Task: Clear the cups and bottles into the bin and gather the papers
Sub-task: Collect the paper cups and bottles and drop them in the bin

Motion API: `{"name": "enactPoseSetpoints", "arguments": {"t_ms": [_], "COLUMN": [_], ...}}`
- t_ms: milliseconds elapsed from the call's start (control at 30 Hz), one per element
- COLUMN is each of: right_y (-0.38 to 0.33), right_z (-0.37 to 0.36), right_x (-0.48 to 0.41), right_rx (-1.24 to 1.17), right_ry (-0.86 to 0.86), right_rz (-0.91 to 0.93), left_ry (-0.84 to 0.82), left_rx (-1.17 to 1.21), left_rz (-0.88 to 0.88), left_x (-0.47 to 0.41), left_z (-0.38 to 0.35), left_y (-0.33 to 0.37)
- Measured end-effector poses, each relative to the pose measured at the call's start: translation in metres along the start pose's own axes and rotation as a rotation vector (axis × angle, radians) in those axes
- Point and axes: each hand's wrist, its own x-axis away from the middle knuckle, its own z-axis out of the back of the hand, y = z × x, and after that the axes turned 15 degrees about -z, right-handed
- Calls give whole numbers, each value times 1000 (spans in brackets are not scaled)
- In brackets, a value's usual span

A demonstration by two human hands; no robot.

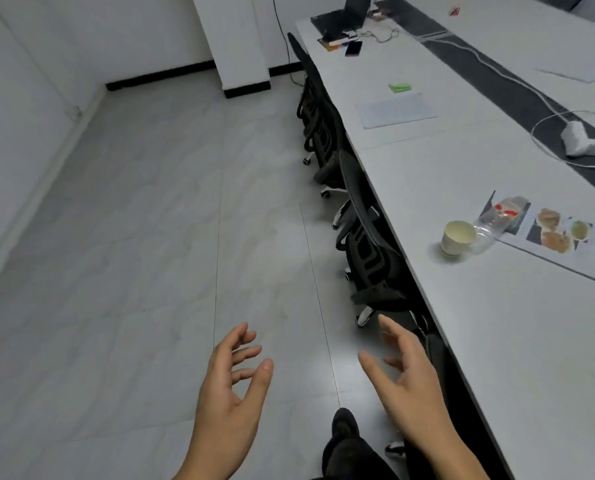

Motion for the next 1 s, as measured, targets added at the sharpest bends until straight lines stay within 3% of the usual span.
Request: {"name": "enactPoseSetpoints", "arguments": {"t_ms": [300, 467, 667, 1000], "right_y": [-81, -90, -105, -50], "right_z": [5, 20, 45, 113], "right_x": [-170, -226, -253, -294], "right_rx": [-7, -84, -179, -253], "right_ry": [152, 428, 783, 959], "right_rz": [-55, -222, -416, -658], "left_ry": [-107, -415, -858, -1360], "left_rx": [52, 111, 182, -56], "left_rz": [-54, -82, -178, -398], "left_x": [-210, -334, -447, -454], "left_z": [-46, -112, -219, -386], "left_y": [-20, -44, -21, -31]}}
